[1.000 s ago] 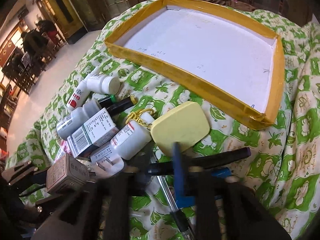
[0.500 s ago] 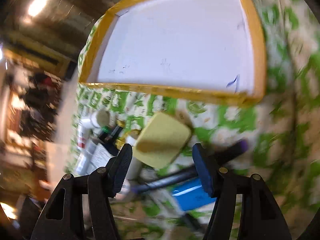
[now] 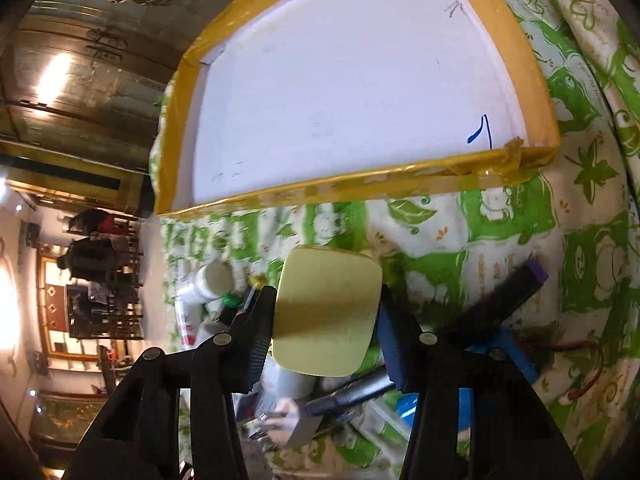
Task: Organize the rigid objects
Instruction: 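Carry box and sponge into the yellow-rimmed tray and open both tools, then lift both open tools out of the tray back over the items, then grasp the white-and-blue barcode medicine box with left tool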
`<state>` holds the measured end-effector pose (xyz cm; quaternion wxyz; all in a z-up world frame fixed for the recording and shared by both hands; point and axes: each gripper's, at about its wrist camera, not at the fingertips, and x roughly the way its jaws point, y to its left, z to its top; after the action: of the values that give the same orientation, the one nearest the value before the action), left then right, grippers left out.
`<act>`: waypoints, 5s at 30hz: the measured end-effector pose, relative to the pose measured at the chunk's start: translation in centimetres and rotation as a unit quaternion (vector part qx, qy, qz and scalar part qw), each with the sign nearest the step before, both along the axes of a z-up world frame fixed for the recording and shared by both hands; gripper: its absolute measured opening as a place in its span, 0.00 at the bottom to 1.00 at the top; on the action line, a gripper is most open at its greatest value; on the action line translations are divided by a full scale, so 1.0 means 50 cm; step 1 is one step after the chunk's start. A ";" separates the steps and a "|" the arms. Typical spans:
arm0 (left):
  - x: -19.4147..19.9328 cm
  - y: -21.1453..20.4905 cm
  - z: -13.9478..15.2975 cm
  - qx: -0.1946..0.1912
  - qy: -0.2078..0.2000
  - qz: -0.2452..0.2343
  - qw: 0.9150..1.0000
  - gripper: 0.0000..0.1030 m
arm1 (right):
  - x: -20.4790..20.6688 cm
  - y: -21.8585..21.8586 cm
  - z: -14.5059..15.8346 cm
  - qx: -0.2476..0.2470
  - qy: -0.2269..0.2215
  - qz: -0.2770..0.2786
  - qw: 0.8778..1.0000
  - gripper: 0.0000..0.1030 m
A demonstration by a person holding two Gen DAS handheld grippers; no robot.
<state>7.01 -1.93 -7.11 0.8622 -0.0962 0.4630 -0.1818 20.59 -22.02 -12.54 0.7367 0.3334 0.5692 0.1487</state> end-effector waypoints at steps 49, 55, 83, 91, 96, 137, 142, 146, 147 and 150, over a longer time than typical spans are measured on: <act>0.471 -0.090 -0.032 0.074 0.044 -0.003 0.996 0.36 | 0.168 -0.074 0.049 -0.124 -0.067 0.003 0.990 0.43; 0.412 -0.100 -0.045 0.095 0.056 -0.023 0.994 0.36 | 0.167 -0.056 0.041 -0.268 -0.055 0.027 0.961 0.42; 0.187 -0.042 0.076 0.144 -0.038 0.042 0.988 0.75 | 0.003 -0.073 0.127 -0.202 -0.159 0.022 0.966 0.61; 0.088 -0.045 0.053 0.168 -0.055 0.050 0.983 0.75 | -0.094 -0.080 0.118 -0.193 -0.163 0.020 0.967 0.72; 0.044 -0.052 0.035 0.183 -0.067 0.047 0.980 0.75 | -0.132 -0.073 0.115 -0.179 -0.169 0.014 0.969 0.85; 0.128 -0.007 -0.041 0.045 0.047 0.013 0.998 0.56 | -0.190 -0.046 0.092 -0.209 -0.140 0.017 0.968 0.91; 0.147 -0.037 -0.028 0.091 0.030 -0.013 0.995 0.56 | -0.186 -0.050 0.090 -0.203 -0.137 0.013 0.969 0.91; 0.155 -0.051 -0.003 0.121 0.003 -0.033 0.992 0.56 | -0.185 -0.059 0.090 -0.192 -0.135 0.003 0.972 0.91; 0.159 -0.054 0.004 0.131 -0.004 -0.036 0.991 0.56 | -0.185 -0.062 0.091 -0.189 -0.134 0.001 0.973 0.91; 0.176 -0.058 0.010 0.152 -0.012 -0.042 0.987 0.56 | -0.185 -0.066 0.093 -0.183 -0.133 -0.007 0.974 0.91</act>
<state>15.82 -4.82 -6.63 0.8637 0.0577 0.4789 -0.1460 11.32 -25.33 -7.89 0.8552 0.1747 0.4814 0.0798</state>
